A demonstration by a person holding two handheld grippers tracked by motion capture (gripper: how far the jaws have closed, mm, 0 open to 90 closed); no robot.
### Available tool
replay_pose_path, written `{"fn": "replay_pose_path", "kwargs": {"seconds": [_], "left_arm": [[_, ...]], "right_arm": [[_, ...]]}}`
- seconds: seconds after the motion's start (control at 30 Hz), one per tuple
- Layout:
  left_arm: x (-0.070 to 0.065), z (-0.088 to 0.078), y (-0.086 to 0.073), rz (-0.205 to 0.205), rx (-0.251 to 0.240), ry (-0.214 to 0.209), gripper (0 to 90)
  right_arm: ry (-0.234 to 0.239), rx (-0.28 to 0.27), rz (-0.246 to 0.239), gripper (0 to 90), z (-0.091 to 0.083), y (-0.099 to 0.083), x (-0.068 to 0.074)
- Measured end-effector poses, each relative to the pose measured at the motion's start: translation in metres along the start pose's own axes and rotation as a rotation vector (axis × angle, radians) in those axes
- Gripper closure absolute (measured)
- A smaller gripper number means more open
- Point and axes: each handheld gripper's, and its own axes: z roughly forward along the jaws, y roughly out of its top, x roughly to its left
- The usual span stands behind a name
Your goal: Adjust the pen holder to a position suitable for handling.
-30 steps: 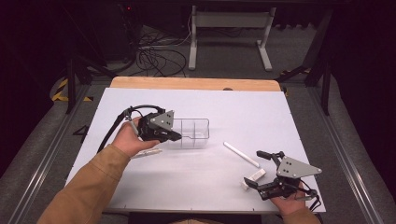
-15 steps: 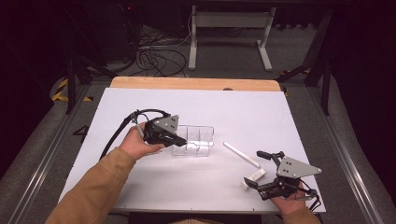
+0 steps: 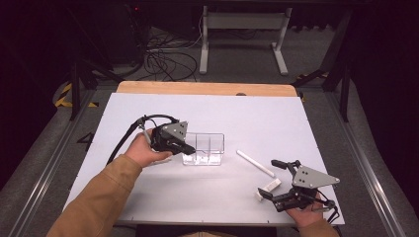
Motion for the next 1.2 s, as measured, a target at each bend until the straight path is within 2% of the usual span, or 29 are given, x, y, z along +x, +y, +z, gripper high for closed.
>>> {"fn": "replay_pose_path", "kwargs": {"seconds": [0.2, 0.43, 0.47, 0.53, 0.57, 0.63, 0.7, 0.87, 0.97, 1.0, 1.1, 1.2], "left_arm": [[0.003, 0.000, -0.002, 0.002, 0.009, -0.003, 87.7], [0.002, 0.000, -0.001, 0.013, 0.006, 0.016, 86.4], [0.002, -0.001, -0.001, 0.011, 0.008, 0.030, 80.7], [0.001, -0.004, -0.002, 0.002, -0.001, 0.023, 79.2], [0.001, -0.005, -0.002, 0.004, -0.015, 0.036, 77.4], [0.000, -0.011, -0.003, -0.017, -0.033, 0.051, 67.4], [-0.001, -0.018, -0.004, -0.026, -0.067, 0.073, 65.3], [-0.014, -0.036, -0.011, -0.084, -0.132, 0.170, 48.5], [-0.021, -0.044, -0.018, -0.115, -0.149, 0.226, 41.3], [-0.023, -0.046, -0.020, -0.131, -0.152, 0.240, 36.0], [-0.028, -0.050, -0.026, -0.167, -0.163, 0.270, 31.6], [-0.031, -0.055, -0.030, -0.183, -0.167, 0.280, 30.8]], "right_arm": [[0.004, 0.001, -0.006, 5.5, 0.000, 0.000, 0.000], [0.006, 0.000, -0.004, 5.5, 0.001, 0.000, 0.001], [0.007, 0.000, -0.006, 5.5, 0.001, 0.000, 0.001], [0.007, 0.000, -0.006, 5.5, 0.000, 0.000, 0.001], [0.007, 0.000, -0.006, 5.5, 0.001, 0.000, 0.001], [0.006, 0.001, -0.005, 5.5, 0.000, 0.000, 0.001], [0.006, 0.001, -0.005, 5.5, 0.000, 0.000, 0.001], [0.003, -0.003, -0.004, 5.5, 0.000, 0.000, 0.001], [0.002, -0.003, -0.006, 5.5, 0.000, 0.000, 0.001], [-0.001, -0.003, -0.006, 5.4, 0.000, 0.001, 0.001], [-0.001, -0.004, -0.007, 5.4, 0.000, 0.001, 0.001], [-0.004, -0.001, -0.006, 5.3, 0.001, 0.001, 0.001]]}}
